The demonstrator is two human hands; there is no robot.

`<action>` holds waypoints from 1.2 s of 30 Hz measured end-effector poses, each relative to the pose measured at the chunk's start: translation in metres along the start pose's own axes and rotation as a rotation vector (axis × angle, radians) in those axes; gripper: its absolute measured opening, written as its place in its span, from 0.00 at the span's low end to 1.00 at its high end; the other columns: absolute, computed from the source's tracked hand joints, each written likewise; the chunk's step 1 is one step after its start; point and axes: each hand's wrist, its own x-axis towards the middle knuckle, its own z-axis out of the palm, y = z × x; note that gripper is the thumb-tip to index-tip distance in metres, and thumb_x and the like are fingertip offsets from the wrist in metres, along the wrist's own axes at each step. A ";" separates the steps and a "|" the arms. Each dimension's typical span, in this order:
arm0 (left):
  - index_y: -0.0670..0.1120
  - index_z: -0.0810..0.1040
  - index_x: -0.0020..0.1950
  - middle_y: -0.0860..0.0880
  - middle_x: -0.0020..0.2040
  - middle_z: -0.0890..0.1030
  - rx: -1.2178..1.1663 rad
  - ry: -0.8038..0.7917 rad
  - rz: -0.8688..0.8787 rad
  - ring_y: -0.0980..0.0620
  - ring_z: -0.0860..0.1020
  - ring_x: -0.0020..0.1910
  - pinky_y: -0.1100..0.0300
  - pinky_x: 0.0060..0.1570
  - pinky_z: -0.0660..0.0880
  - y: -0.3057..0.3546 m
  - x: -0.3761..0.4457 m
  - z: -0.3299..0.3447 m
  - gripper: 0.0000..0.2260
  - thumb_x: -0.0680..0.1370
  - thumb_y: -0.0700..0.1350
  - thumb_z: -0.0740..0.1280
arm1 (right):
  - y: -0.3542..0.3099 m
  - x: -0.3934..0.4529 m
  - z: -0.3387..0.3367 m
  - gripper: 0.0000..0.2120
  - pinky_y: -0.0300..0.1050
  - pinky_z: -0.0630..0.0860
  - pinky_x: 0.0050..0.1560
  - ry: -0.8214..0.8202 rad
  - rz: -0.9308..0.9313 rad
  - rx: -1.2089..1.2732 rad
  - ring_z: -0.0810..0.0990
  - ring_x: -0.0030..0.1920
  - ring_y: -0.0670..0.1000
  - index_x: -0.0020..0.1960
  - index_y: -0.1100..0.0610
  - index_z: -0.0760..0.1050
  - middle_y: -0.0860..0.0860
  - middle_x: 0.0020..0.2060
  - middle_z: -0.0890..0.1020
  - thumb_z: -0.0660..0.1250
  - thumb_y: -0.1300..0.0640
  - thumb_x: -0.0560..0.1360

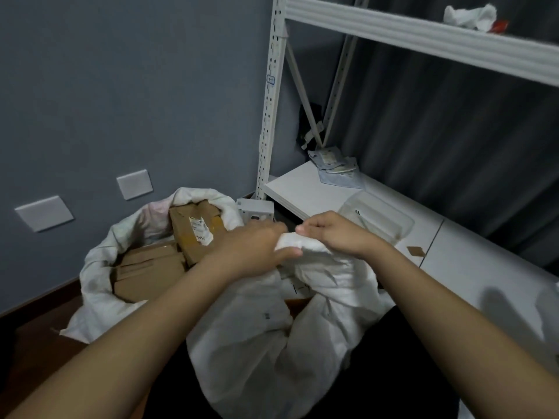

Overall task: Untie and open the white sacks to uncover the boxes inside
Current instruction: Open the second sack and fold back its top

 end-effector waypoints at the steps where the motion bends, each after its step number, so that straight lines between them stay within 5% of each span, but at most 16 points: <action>1: 0.48 0.73 0.58 0.50 0.52 0.77 0.014 0.021 0.058 0.49 0.76 0.52 0.53 0.47 0.73 0.009 0.001 0.003 0.20 0.78 0.63 0.57 | -0.001 0.003 0.003 0.12 0.33 0.67 0.35 -0.009 0.008 0.054 0.71 0.30 0.40 0.38 0.58 0.78 0.45 0.28 0.76 0.65 0.56 0.79; 4: 0.49 0.73 0.47 0.50 0.44 0.77 -0.091 -0.051 0.033 0.49 0.75 0.45 0.56 0.42 0.70 -0.001 0.003 -0.005 0.12 0.81 0.55 0.57 | 0.001 0.003 -0.004 0.05 0.33 0.71 0.45 -0.049 -0.046 -0.028 0.76 0.40 0.39 0.47 0.52 0.79 0.45 0.41 0.80 0.65 0.53 0.78; 7: 0.51 0.73 0.38 0.53 0.37 0.75 -0.274 -0.141 -0.093 0.50 0.75 0.43 0.56 0.43 0.70 -0.029 0.000 -0.019 0.14 0.81 0.55 0.59 | 0.015 -0.008 -0.013 0.07 0.32 0.70 0.44 -0.053 -0.055 -0.247 0.75 0.40 0.37 0.49 0.49 0.77 0.42 0.42 0.79 0.71 0.49 0.73; 11: 0.50 0.74 0.61 0.48 0.57 0.75 0.027 -0.145 -0.052 0.46 0.71 0.60 0.51 0.54 0.71 -0.016 0.005 -0.014 0.20 0.77 0.62 0.61 | 0.020 -0.005 0.009 0.12 0.33 0.65 0.34 0.040 -0.070 -0.216 0.69 0.30 0.38 0.42 0.59 0.76 0.46 0.33 0.73 0.76 0.54 0.70; 14: 0.49 0.72 0.49 0.49 0.48 0.76 -0.070 -0.049 0.091 0.47 0.75 0.51 0.51 0.49 0.73 0.002 0.010 -0.005 0.14 0.79 0.59 0.59 | 0.008 -0.003 0.012 0.10 0.32 0.66 0.35 -0.047 -0.013 -0.103 0.71 0.32 0.38 0.45 0.56 0.76 0.45 0.36 0.75 0.76 0.56 0.69; 19: 0.49 0.72 0.37 0.53 0.36 0.72 -0.175 -0.086 -0.027 0.49 0.73 0.44 0.54 0.47 0.70 -0.027 0.006 -0.018 0.17 0.78 0.59 0.60 | 0.025 -0.019 0.000 0.09 0.34 0.69 0.42 0.069 -0.105 -0.133 0.74 0.38 0.41 0.50 0.53 0.79 0.44 0.37 0.78 0.74 0.53 0.72; 21: 0.49 0.71 0.40 0.52 0.39 0.72 -0.010 -0.009 0.005 0.52 0.70 0.44 0.54 0.42 0.67 -0.019 0.007 -0.016 0.18 0.76 0.63 0.59 | 0.026 -0.022 0.009 0.06 0.33 0.70 0.43 0.134 -0.130 -0.044 0.75 0.38 0.40 0.47 0.57 0.81 0.46 0.38 0.80 0.72 0.54 0.74; 25: 0.49 0.73 0.47 0.51 0.42 0.77 -0.048 0.130 0.172 0.50 0.75 0.44 0.56 0.38 0.66 0.002 0.016 -0.008 0.15 0.79 0.60 0.57 | 0.025 -0.030 0.010 0.08 0.36 0.73 0.45 0.126 -0.055 0.209 0.78 0.42 0.43 0.51 0.60 0.81 0.50 0.41 0.81 0.69 0.56 0.75; 28: 0.47 0.77 0.48 0.51 0.41 0.78 -0.155 0.081 0.028 0.50 0.76 0.46 0.56 0.43 0.71 -0.017 0.021 -0.017 0.18 0.80 0.59 0.57 | 0.038 -0.040 0.005 0.07 0.34 0.70 0.41 0.178 -0.061 0.080 0.74 0.36 0.40 0.49 0.57 0.80 0.42 0.35 0.79 0.68 0.54 0.76; 30: 0.48 0.78 0.51 0.49 0.46 0.78 -0.015 0.076 0.005 0.48 0.76 0.50 0.54 0.47 0.72 -0.019 0.025 -0.012 0.20 0.79 0.61 0.54 | 0.043 -0.043 0.011 0.09 0.36 0.69 0.39 0.230 -0.031 0.137 0.73 0.35 0.41 0.47 0.59 0.80 0.44 0.33 0.78 0.66 0.54 0.78; 33: 0.49 0.76 0.52 0.49 0.48 0.77 0.132 0.191 0.225 0.47 0.74 0.50 0.53 0.47 0.69 0.002 0.029 0.007 0.25 0.77 0.66 0.49 | 0.039 -0.039 0.022 0.14 0.41 0.71 0.43 0.188 0.093 0.479 0.76 0.43 0.51 0.53 0.67 0.78 0.57 0.41 0.79 0.64 0.56 0.79; 36: 0.48 0.78 0.50 0.48 0.45 0.80 0.078 0.208 0.322 0.45 0.76 0.48 0.52 0.48 0.70 0.006 0.032 0.012 0.23 0.79 0.60 0.49 | 0.034 -0.041 0.020 0.10 0.35 0.72 0.40 0.201 0.057 0.412 0.76 0.40 0.46 0.54 0.59 0.78 0.51 0.40 0.79 0.64 0.53 0.79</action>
